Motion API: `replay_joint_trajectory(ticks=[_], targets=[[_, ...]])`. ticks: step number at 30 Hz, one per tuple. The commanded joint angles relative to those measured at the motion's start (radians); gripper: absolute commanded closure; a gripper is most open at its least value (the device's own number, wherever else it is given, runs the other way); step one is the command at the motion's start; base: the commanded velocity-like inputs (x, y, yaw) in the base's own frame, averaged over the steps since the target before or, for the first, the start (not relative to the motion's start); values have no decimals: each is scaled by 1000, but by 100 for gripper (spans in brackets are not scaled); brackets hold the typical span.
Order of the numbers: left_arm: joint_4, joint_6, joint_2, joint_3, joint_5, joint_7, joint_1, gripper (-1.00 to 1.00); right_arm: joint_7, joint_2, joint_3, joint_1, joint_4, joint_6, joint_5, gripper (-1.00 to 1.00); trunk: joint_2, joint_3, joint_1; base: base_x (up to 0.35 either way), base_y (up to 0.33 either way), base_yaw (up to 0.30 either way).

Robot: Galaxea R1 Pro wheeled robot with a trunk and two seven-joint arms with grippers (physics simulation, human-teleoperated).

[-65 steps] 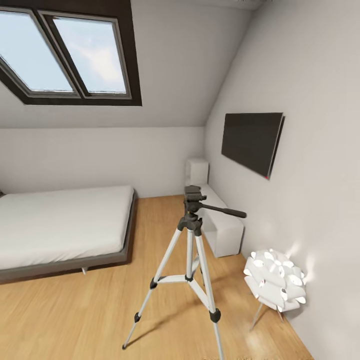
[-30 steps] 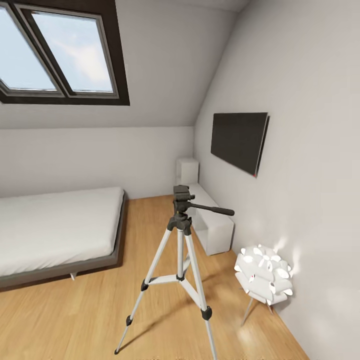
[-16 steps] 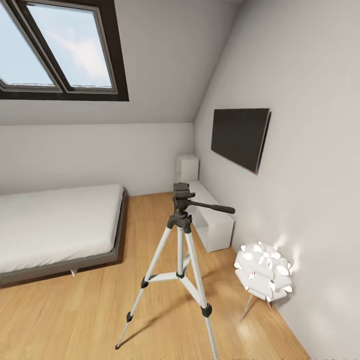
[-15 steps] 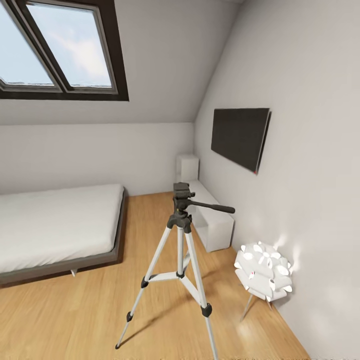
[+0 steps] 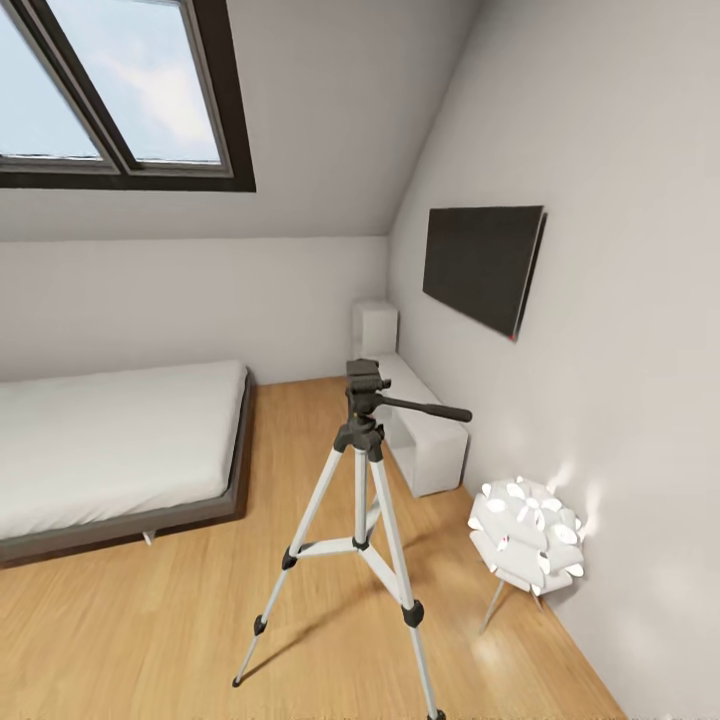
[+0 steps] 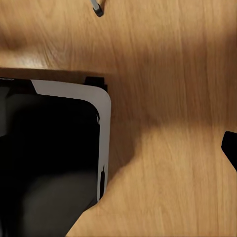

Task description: Attach the digital camera to the camera tripod in the bedroom.

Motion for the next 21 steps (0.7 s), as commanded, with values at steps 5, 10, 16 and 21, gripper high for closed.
replay_joint_trajectory(ticks=[5,10,16,21], targets=[[0,1,0,-9,8,-4,-1,100,2,0,-9,-1,1,2,9,-100,-2,-10,1,0,0,0],[0,1,-1,-9,8,-4,-1,100,2,0,-9,-1,1,2,9,-100,-2,-18,1,0,0,0],[0,2,-1,-9,8,-4,-1,100,1,0,-9,-1,1,2,9,-100,-2,-28,1,0,0,0],[1,1,-1,-9,8,-3,-1,100,1,0,-9,-1,1,2,9,-100,-2,-36,1,0,0,0]])
